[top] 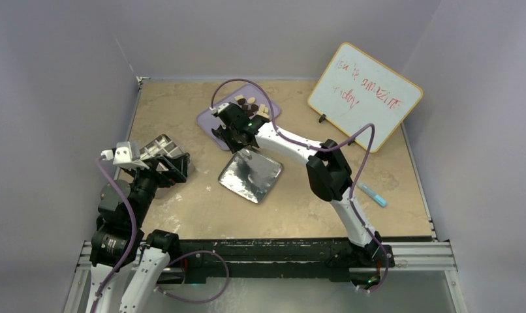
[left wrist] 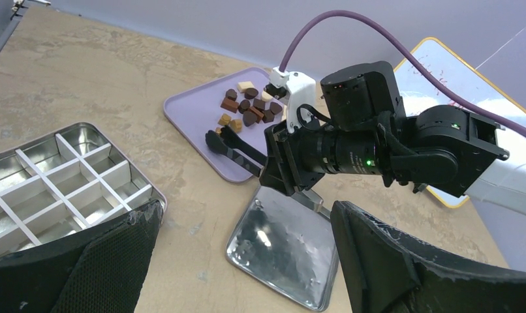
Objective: Pack the chocolate
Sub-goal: Pick up the fake chocolate from the plate.
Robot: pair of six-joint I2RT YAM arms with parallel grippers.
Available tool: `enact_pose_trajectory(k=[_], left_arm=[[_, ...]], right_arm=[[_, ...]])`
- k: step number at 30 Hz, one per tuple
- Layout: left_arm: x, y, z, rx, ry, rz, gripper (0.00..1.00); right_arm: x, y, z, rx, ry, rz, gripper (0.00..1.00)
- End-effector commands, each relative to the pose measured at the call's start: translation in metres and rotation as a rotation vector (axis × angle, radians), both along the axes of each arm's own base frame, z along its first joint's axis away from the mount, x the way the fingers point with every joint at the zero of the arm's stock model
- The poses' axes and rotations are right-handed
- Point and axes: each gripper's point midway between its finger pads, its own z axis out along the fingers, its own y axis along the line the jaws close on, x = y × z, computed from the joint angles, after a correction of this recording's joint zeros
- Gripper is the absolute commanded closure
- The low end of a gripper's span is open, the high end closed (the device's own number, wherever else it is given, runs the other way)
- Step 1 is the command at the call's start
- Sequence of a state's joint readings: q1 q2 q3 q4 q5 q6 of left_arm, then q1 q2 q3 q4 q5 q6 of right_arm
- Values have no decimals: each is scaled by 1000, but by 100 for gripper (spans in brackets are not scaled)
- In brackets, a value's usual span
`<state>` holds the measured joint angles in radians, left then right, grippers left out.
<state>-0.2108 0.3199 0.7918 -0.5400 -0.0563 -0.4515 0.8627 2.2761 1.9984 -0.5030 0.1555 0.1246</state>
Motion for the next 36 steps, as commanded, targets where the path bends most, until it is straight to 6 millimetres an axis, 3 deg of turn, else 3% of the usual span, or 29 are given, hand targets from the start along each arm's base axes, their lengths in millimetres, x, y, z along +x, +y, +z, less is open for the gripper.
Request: enact_pose_trajectory(k=[1, 9, 13, 18, 25, 30, 36], left_arm=[[0, 1, 8, 8, -37, 2, 0], [-1, 2, 9, 6, -40, 5, 0], [-2, 2, 9, 6, -41, 6, 0], [-4, 3, 11, 4, -53, 10, 0], [-7, 5, 16, -12, -61, 18, 0], [-24, 5, 49, -43, -112, 4, 0], [-42, 16, 81, -52, -194, 38, 0]], right_arm=[[14, 3, 11, -1, -48, -4, 61], [16, 4, 10, -11, -53, -2, 68], [15, 6, 24, 19, -69, 7, 78], [7, 8, 52, 95, -86, 14, 80], [-20, 17, 81, 188, -90, 59, 82], [-49, 32, 89, 229, -60, 120, 82], [-96, 71, 95, 274, -52, 229, 82]])
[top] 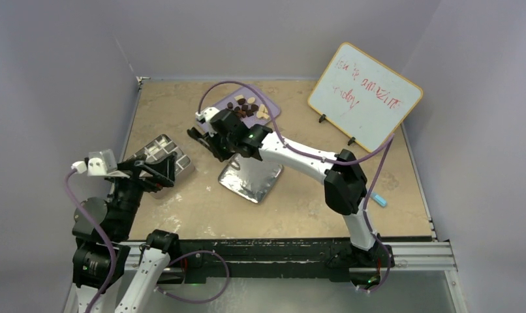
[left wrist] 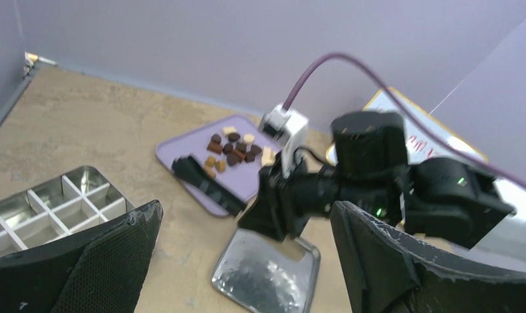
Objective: Pack the chocolate
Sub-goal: Pick up the fake chocolate from the plate, then place the fake chocolate in the packing box.
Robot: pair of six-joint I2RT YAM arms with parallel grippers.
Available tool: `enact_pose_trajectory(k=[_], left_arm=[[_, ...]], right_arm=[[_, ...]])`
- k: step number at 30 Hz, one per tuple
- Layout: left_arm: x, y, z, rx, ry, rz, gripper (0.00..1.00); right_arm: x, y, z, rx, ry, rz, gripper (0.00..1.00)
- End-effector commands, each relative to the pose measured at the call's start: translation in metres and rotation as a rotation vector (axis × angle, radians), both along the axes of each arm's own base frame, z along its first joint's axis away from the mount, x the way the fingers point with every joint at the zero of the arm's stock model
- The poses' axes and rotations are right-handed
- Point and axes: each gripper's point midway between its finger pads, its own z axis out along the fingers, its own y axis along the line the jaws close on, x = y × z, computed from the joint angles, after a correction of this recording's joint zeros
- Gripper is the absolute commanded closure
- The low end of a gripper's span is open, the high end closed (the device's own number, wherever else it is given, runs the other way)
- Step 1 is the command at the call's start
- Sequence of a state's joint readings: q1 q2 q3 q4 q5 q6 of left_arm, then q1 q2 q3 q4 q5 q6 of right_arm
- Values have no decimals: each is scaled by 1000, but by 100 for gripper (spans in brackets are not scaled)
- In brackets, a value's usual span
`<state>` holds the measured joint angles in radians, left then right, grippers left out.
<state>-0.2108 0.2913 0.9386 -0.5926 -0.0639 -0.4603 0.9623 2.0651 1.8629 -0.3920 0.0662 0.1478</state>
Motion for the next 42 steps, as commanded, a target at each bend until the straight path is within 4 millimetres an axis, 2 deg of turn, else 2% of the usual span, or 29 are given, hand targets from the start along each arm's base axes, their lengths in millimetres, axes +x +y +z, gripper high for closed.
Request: enact_pose_trajectory(k=[1, 6, 16, 24, 29, 42], left_arm=[[-16, 10, 29, -19, -77, 38, 0], [-24, 12, 40, -29, -93, 40, 0], [-33, 20, 61, -5, -131, 70, 0], [-27, 16, 52, -13, -111, 56, 0], [-27, 16, 52, -9, -114, 56, 0], [-27, 17, 50, -8, -108, 59, 0]], right_arm=[[-43, 38, 18, 72, -5, 103, 82], [-78, 62, 11, 58, 0, 184, 82], [-110, 88, -12, 22, 37, 266, 78], [-111, 96, -27, 0, 41, 269, 75], [-110, 100, -33, -7, 41, 267, 72], [-110, 104, -32, -6, 41, 272, 62]])
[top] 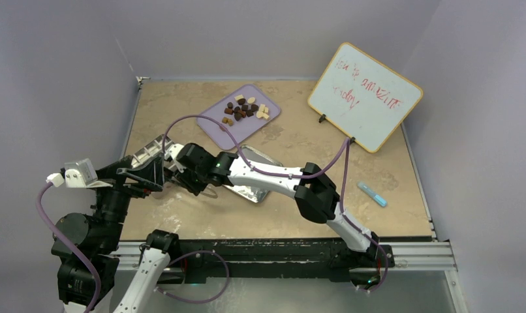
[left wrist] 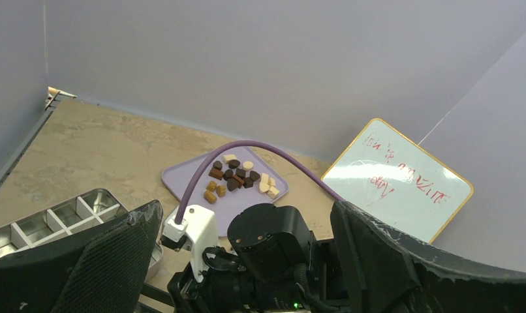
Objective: Pack the chocolate
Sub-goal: Place the fake chocolate in the packing box.
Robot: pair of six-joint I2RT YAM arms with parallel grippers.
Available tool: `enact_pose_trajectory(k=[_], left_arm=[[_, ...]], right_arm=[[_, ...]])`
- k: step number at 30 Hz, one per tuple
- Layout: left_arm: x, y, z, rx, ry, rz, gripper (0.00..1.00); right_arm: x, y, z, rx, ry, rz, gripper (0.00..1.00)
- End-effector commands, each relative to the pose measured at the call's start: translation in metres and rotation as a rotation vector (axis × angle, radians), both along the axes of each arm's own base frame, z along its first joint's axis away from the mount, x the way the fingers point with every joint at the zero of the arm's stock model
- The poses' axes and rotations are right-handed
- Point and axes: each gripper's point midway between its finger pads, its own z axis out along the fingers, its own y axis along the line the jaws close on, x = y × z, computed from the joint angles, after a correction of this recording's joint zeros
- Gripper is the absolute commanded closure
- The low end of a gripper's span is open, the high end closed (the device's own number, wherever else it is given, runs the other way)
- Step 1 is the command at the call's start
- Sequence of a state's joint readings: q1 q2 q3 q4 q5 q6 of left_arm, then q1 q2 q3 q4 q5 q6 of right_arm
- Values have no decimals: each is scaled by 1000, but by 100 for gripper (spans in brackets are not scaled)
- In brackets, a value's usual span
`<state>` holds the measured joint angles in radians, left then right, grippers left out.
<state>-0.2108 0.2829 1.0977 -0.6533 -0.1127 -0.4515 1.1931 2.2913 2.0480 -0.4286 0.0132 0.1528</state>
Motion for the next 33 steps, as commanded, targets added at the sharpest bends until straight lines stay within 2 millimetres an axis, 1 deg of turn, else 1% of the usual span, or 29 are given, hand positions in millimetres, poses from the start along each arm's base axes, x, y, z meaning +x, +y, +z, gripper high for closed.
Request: enact_pose_trajectory(k=[1, 6, 10, 14, 17, 20, 24, 27, 31, 33], left_arm=[[5, 1, 1, 10, -3, 10, 0], [6, 0, 0, 10, 1, 8, 0], [6, 0, -1, 9, 2, 7, 0], [8, -1, -3, 10, 7, 7, 0], [11, -2, -5, 11, 13, -1, 0], [10, -3, -5, 7, 12, -4, 0], [12, -4, -7, 5, 16, -10, 0], [15, -7, -10, 1, 19, -22, 0], [21, -13, -21, -8, 40, -43, 0], [29, -17, -32, -9, 65, -59, 0]], right_arm=[[-1, 9, 24, 47, -27, 5, 61], [0, 9, 26, 51, -31, 3, 57], [2, 10, 34, 64, -45, -4, 57], [3, 8, 46, 81, -58, -8, 60], [-1, 3, 58, 98, -52, 1, 61], [5, -5, 70, 105, -92, -15, 62], [16, -19, 83, 118, -115, -52, 62], [28, -31, 87, 120, -120, -86, 63], [57, -59, 86, 97, -122, -166, 63], [76, -77, 83, 91, -110, -215, 64]])
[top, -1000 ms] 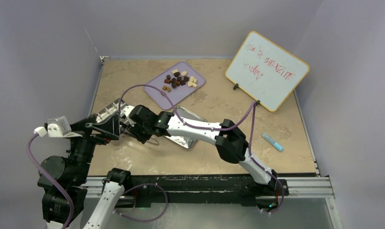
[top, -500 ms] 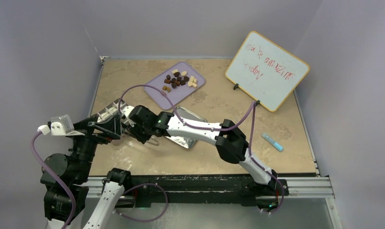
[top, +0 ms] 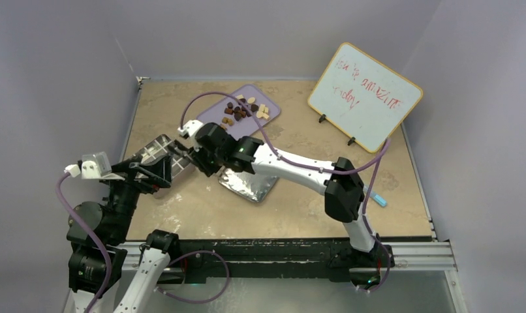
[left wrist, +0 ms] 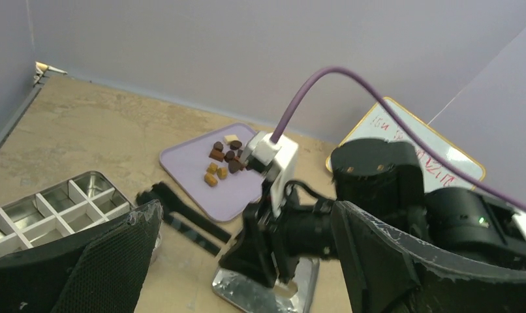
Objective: Pack the chocolate
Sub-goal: Place the fake chocolate in the packing box, then pick up the fake chocolate from the plate.
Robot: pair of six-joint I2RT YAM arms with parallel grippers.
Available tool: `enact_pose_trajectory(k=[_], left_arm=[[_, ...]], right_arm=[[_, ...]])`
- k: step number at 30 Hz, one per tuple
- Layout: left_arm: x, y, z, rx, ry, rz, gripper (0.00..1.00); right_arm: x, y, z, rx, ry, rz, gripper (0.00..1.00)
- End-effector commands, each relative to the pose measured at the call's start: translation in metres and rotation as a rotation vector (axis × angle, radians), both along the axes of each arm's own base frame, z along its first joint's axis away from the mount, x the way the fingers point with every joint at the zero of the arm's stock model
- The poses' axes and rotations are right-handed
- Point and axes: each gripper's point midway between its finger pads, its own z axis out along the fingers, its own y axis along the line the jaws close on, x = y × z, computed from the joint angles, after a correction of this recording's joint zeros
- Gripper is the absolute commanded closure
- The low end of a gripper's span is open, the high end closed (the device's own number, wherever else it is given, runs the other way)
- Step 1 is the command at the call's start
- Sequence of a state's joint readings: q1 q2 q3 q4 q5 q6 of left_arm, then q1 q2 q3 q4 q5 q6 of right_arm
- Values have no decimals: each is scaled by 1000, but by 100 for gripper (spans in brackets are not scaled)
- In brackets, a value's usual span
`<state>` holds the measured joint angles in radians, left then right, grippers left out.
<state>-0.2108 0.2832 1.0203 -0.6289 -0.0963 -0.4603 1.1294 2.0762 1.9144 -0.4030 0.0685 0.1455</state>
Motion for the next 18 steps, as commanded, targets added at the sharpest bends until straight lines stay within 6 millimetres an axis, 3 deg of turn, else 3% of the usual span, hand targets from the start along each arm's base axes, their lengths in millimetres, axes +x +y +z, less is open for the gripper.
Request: enact_pose_trajectory(k=[1, 8, 12, 18], left_arm=[[18, -13, -16, -15, 29, -49, 0], [52, -23, -79, 45, 163, -69, 0], [57, -26, -80, 73, 189, -86, 0], [55, -26, -83, 74, 190, -88, 0]], right_arm=[[53, -44, 10, 6, -18, -141, 64], [107, -93, -18, -81, 17, -267, 65], [125, -105, -34, -145, 20, -299, 65], [139, -105, -46, -176, 22, -313, 66]])
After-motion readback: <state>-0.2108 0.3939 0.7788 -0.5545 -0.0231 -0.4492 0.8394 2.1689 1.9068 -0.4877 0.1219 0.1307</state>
